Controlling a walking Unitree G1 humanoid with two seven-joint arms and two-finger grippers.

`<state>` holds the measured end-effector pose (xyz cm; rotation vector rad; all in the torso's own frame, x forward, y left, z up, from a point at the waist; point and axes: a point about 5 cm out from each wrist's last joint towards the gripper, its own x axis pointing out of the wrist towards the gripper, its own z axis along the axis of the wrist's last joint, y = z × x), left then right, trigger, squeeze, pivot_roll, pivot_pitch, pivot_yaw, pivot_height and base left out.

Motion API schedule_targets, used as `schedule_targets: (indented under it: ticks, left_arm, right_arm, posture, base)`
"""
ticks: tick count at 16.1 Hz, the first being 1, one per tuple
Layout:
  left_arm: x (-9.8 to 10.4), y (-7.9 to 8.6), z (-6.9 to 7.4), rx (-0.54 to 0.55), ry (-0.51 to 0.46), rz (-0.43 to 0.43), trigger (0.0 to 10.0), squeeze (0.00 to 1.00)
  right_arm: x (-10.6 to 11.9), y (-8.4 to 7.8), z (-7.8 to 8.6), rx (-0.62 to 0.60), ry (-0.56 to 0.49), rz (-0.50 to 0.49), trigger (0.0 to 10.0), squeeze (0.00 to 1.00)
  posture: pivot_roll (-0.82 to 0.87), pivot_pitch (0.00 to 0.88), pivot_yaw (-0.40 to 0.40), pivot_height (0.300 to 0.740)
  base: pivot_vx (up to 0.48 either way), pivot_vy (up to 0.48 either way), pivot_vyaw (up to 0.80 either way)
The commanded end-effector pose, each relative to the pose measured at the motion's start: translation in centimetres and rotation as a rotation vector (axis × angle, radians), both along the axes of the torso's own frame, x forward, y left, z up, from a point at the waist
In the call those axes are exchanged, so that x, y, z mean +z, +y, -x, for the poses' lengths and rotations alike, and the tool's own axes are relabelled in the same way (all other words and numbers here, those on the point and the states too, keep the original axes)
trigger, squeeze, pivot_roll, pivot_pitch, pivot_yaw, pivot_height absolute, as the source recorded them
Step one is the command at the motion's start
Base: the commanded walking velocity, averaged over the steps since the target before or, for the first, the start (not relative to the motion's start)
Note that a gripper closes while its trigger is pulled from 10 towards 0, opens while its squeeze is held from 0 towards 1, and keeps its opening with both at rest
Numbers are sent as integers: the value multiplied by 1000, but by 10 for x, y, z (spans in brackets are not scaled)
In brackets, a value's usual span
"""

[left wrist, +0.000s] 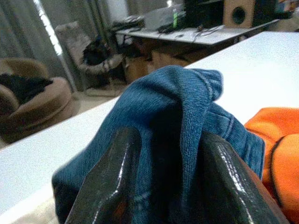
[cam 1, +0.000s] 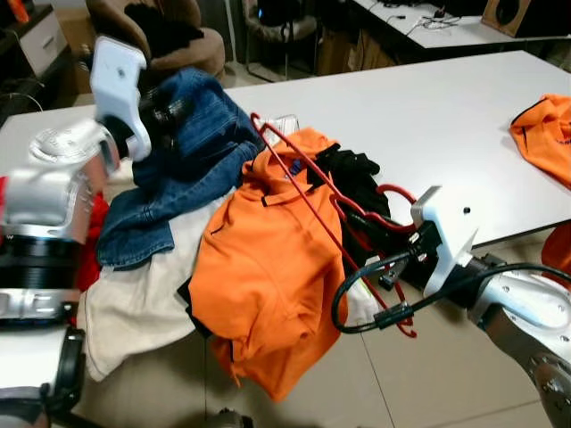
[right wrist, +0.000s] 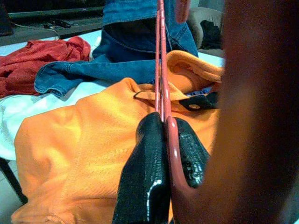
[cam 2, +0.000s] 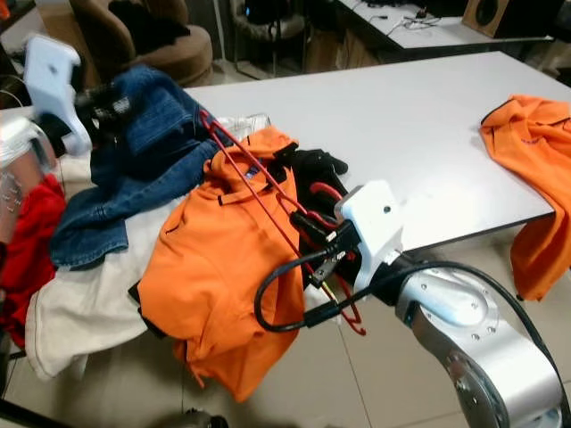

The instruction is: Hang hanger

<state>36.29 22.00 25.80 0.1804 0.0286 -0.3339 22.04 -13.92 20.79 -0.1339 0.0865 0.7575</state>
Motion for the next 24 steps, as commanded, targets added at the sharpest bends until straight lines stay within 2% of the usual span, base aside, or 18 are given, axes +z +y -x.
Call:
schedule_targets:
  ticks: [1,4,5,7,8,9,10,11,14,15,16,17,18,22,23,24]
  left_arm:
    - [7,1,-2,14,-52,-20,10000,1000]
    - [12,-4,-7,-14,-115,-76,10000,1000]
    - [11,-11,-6,-84,-132,-159,10000,1000]
    - [15,-10,-5,-68,-196,-259,10000,1000]
    - [22,-10,-3,-74,-286,-319,10000,792]
    - [28,-22,7,-217,-374,-311,10000,0]
    - [28,-32,17,-353,-392,-298,10000,0]
    - [25,-37,23,-426,-388,-307,10000,0]
    - [18,-45,39,-573,-349,-236,10000,0]
    - [15,-47,43,-622,-312,-236,10000,0]
    - [3,-47,46,-643,-245,-310,10000,0]
    - [-6,-45,45,-620,-207,-344,10000,0]
    - [-12,-44,42,-551,-207,-362,10000,0]
    - [-12,-44,42,-546,-206,-361,10000,0]
    - [-20,-61,46,-564,-182,-290,10000,0]
    - [-27,-75,52,-603,-156,-246,10000,0]
  right_arm:
    - [3,2,2,19,-14,-1,10000,0]
    - [4,1,2,5,-20,-1,10000,0]
    - [4,1,3,4,-19,-1,10000,0]
    - [3,0,5,-7,-18,0,10000,0]
    - [3,-1,6,-12,-16,0,10000,0]
    - [3,-1,7,-13,-13,-1,10000,0]
    - [3,-1,8,-12,-10,0,10000,0]
    - [3,-1,8,-11,-9,0,10000,0]
    - [2,0,8,-5,-4,-2,10000,0]
    - [2,0,8,-5,-2,-3,10000,0]
    - [1,0,9,-5,2,-3,10000,0]
    - [1,-2,11,-14,5,3,10000,0]
    - [-1,-14,10,-107,1,27,10000,0]
    - [-1,-16,10,-125,-1,32,10000,0]
    - [4,-34,3,-272,-31,25,10000,0]
    - [7,-40,2,-310,-43,19,10000,0]
  posture:
    - [-174,0,56,740]
    - [-182,0,65,740]
    - [-188,0,70,740]
    - [-196,0,75,740]
    - [-199,0,73,740]
    - [-194,0,71,740]
    - [-194,0,70,740]
    - [-190,0,66,740]
    - [-189,0,63,740]
    - [-188,0,61,740]
    - [-187,0,62,740]
    - [-190,0,64,740]
    - [-193,0,68,740]
    - [-195,0,71,740]
    - [-219,0,80,740]
    - [-223,0,79,740]
  base:
    - [0,0,0]
    - [0,0,0]
    - [0,0,0]
    - [0,0,0]
    - [0,0,0]
    - [0,0,0]
    - [0,0,0]
    - [0,0,0]
    - [0,0,0]
    - [0,0,0]
    - [0,0,0]
    - [0,0,0]
    - [0,0,0]
    - [0,0,0]
    - [0,0,0]
    - [0,0,0]
